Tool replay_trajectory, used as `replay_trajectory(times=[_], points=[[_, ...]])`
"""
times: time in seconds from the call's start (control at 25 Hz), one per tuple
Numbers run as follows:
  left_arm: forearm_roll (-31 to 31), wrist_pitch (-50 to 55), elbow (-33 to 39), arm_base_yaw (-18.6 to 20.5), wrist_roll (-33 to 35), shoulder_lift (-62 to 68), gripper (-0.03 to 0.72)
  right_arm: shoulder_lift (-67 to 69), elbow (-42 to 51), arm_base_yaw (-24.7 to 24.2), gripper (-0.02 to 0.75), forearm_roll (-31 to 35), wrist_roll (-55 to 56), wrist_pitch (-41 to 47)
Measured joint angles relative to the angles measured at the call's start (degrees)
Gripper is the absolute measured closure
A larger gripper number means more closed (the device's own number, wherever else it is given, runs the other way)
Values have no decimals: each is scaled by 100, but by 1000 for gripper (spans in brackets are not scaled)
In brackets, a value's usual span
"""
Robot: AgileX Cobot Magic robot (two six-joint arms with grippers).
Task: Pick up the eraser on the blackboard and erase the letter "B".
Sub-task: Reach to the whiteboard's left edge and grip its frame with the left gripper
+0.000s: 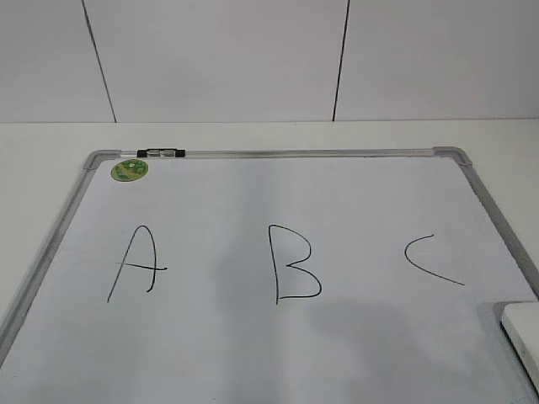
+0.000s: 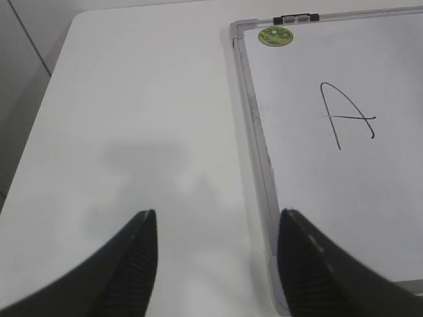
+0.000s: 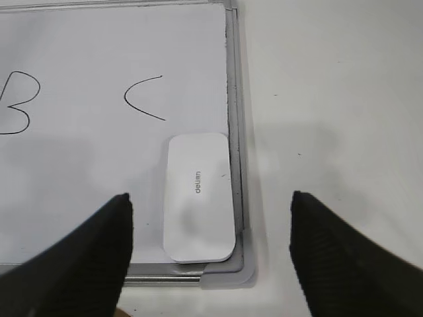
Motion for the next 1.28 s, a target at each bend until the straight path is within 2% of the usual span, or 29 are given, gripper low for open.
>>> replay_trajectory(times=[0.48,0.68,0.84,1.0,1.28], points=[[0,0,0,0,0,0,266,347,-326,0,166,53,0,425],[0,0,0,0,0,0,274,1167,-820,0,166,53,14,680],[0,0,0,0,0,0,276,1896,-1109,0,166,453,102,688],[0,0,0,0,0,0,276,2732,-1164,0,166,858,123,688],[0,0,0,0,0,0,291,3841,-1164,0,166,921,107,665]])
